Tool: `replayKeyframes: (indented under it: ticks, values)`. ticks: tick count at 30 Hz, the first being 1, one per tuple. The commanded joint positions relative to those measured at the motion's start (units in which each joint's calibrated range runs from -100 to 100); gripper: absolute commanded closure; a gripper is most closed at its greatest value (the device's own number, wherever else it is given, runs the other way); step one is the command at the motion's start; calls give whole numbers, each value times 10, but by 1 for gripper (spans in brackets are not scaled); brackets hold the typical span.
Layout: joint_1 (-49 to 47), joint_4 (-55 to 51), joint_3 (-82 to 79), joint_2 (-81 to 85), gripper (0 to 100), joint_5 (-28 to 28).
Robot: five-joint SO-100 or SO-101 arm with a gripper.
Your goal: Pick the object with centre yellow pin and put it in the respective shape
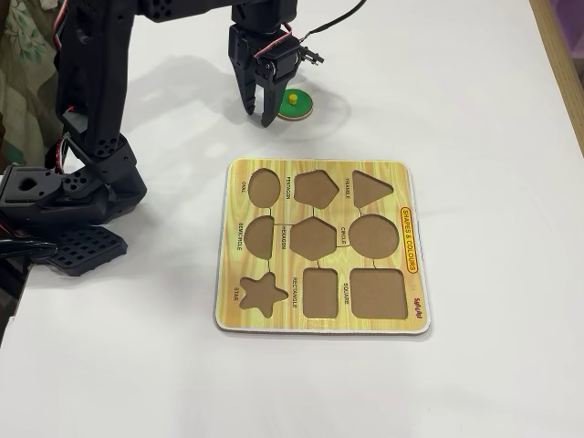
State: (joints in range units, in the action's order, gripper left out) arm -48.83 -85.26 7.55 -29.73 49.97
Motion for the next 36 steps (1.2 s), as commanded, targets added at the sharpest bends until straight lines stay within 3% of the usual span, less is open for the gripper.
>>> replayKeyframes:
  ticks: [1,20,36]
  values:
    - [16,-3,0,50,88,1]
    - [64,108,0,57,88,0]
    - [47,108,0,55,88,1]
